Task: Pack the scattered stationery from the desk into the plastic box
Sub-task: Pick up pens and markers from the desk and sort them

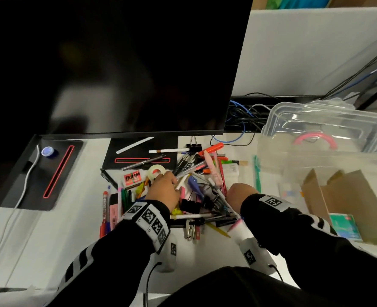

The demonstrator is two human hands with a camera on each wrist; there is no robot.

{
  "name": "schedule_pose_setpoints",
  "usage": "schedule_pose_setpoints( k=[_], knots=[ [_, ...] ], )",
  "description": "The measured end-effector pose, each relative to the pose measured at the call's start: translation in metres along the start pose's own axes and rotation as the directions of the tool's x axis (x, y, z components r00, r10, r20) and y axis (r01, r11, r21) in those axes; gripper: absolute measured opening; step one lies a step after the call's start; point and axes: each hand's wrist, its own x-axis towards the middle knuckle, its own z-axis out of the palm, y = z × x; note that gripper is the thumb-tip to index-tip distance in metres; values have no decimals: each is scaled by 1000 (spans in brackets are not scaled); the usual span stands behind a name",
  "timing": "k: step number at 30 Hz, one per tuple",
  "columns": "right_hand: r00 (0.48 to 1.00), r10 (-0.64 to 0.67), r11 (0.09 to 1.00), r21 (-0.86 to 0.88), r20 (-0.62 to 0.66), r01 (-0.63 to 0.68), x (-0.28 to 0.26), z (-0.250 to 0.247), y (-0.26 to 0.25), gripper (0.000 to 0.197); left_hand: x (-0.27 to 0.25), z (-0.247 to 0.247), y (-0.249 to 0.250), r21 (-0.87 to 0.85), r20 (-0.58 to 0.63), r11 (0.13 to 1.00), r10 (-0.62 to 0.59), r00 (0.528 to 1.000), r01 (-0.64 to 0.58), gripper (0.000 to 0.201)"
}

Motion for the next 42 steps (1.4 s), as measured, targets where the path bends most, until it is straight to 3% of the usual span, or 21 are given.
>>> schedule_pose_setpoints(
  k=[8,14,18,21,31,35,39,42],
  knots=[
    [998,-24,997,-72,-53,20,10,4,-7,29,2,3,0,-9,21,1000,14,1000,-14,27],
    [998,27,998,-63,-60,-31,15,5,-10,39,-5,2,3,-42,58,998,53,997,-51,26],
    [999,11,994,-106,-32,-14,14,3,-10,34,-15,-2,2,-70,46,996,64,997,-61,21],
    [1000,-28,997,-69,-2,28,14,1,-7,32,-22,-7,-4,-89,68,995,47,997,-41,30],
    [993,-99,969,-219,66,112,15,4,-4,33,-36,-13,-8,-95,133,994,57,990,-44,35],
    [994,-88,975,-199,62,98,15,7,-3,27,-39,-16,-6,-86,156,995,69,985,-56,40],
    [995,-92,974,-203,49,100,6,-4,-3,31,-39,-23,-6,-183,175,982,77,982,-45,44],
    [996,-90,995,-41,-15,90,-6,-19,0,29,-39,-26,-4,-312,204,950,94,974,-27,47]
  ],
)
